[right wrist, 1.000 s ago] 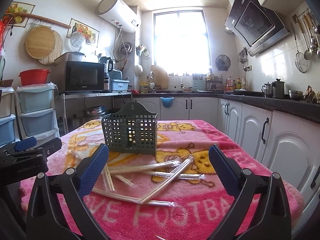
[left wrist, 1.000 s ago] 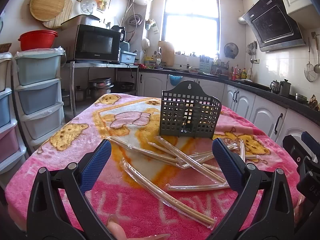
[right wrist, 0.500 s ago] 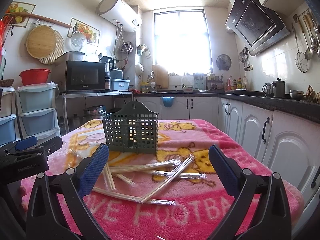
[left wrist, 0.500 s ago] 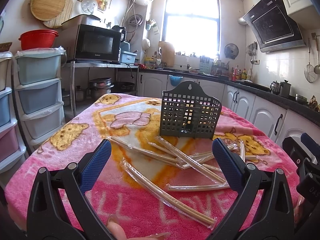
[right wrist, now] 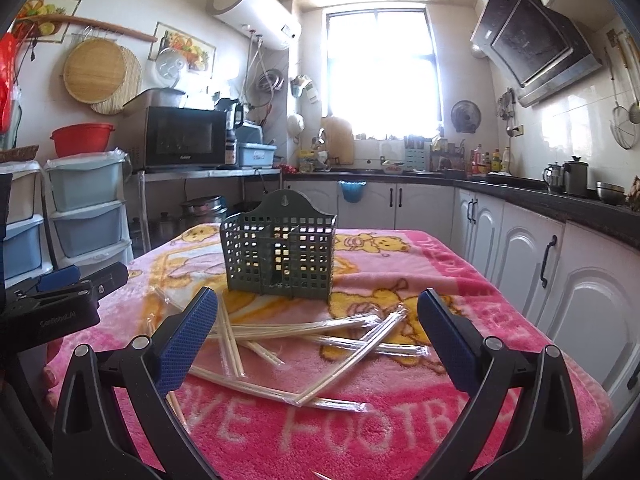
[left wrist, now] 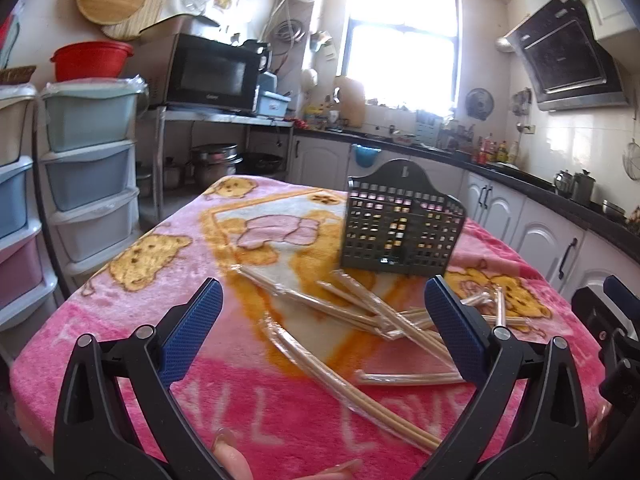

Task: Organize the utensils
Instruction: 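Lower both open tools toward the wrapped chopsticks in front of the caddy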

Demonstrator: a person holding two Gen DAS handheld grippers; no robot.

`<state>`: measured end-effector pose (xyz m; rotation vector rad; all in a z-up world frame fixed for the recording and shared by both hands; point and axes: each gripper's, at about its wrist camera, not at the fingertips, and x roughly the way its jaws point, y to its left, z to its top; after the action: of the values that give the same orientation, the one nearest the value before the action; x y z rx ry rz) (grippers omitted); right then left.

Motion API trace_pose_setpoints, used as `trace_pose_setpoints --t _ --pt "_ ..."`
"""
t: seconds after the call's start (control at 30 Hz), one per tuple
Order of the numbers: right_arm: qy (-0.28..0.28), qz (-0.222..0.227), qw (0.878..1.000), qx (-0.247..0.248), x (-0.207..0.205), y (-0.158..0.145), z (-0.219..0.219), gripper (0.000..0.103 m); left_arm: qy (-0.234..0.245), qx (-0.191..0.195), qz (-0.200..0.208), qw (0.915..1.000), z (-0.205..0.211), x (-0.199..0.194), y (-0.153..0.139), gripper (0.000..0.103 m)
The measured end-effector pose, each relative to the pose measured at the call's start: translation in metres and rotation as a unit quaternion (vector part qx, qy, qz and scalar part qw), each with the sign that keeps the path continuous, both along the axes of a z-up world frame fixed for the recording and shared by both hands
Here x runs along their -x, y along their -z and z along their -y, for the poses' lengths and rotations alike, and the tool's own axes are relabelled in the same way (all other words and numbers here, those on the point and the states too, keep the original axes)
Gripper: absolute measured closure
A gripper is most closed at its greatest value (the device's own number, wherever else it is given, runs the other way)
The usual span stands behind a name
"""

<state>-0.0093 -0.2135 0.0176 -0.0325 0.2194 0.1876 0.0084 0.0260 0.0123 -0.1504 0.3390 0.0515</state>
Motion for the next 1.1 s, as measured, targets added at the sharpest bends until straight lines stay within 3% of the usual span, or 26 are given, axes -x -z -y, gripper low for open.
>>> trace_pose_setpoints --t 0.3,0.5,0.7,1.1 --pt "-0.038 -0.029 0.999 0.011 -0.036 -0.013 -0.013 0.006 -0.017 0.029 -0.035 0.9988 -0.030 -0.017 0.003 0.010" --pt "-0.045 -0.069 0.997 0.005 -0.067 -0.015 -0.012 0.006 -0.012 0.023 -0.065 0.9976 -0.038 -0.035 0.005 0.010" --pt "-0.027 -0.109 0.994 -0.001 -0.096 -0.010 -0.001 0.006 0.036 0.039 -0.104 0.9932 -0.036 -0.058 0.012 0.010" --pt "0.042 -0.197 0.980 -0.010 -0.159 0.010 0.055 0.007 0.030 0.053 -0.212 0.9753 -0.041 -0.104 0.047 0.012"
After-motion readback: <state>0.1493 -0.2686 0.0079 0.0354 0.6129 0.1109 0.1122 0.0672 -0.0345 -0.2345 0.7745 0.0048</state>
